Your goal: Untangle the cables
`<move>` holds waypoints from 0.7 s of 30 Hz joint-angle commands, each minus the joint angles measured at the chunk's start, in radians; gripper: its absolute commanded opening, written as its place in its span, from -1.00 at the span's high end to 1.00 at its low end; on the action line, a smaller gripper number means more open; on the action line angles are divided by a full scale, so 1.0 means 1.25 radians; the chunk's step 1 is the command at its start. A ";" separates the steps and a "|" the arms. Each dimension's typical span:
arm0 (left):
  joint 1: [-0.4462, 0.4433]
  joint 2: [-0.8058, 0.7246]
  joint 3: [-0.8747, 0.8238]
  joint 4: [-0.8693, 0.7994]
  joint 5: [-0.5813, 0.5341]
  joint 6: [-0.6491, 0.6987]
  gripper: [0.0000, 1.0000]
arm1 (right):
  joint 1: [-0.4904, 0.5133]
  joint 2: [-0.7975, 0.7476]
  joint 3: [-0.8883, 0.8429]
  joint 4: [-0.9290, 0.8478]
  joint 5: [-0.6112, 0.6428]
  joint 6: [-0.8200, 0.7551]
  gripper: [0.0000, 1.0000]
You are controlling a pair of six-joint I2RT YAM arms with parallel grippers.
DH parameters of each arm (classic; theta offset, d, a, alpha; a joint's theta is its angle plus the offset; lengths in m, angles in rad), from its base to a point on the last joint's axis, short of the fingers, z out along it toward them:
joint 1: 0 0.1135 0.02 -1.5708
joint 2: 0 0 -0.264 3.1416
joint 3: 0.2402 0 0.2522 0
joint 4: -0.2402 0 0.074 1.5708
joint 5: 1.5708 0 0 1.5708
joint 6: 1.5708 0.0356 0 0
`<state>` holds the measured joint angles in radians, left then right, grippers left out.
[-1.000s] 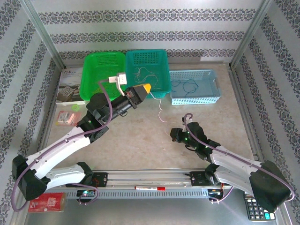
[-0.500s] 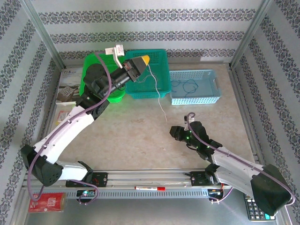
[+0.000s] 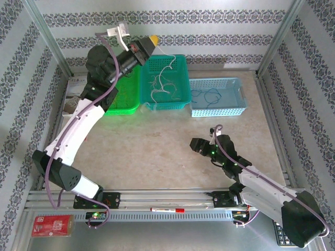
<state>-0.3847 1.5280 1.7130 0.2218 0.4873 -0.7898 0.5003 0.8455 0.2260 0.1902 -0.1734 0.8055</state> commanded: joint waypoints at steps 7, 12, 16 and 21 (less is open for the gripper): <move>0.051 0.113 0.253 -0.102 0.026 0.086 1.00 | -0.038 -0.041 -0.010 -0.035 -0.041 -0.017 -0.30; 0.077 0.190 0.369 -0.136 0.016 0.093 1.00 | -0.057 -0.080 -0.010 -0.071 -0.050 -0.025 -0.30; 0.090 0.254 0.463 -0.151 0.016 0.090 1.00 | -0.077 -0.116 -0.009 -0.107 -0.059 -0.032 -0.30; 0.096 0.331 0.569 -0.175 0.016 0.086 1.00 | -0.101 -0.155 -0.010 -0.142 -0.072 -0.036 -0.30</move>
<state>-0.2794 1.9133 2.3581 0.0334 0.4976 -0.6987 0.3874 0.6769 0.2245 0.0555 -0.2375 0.7815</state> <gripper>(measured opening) 0.054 0.651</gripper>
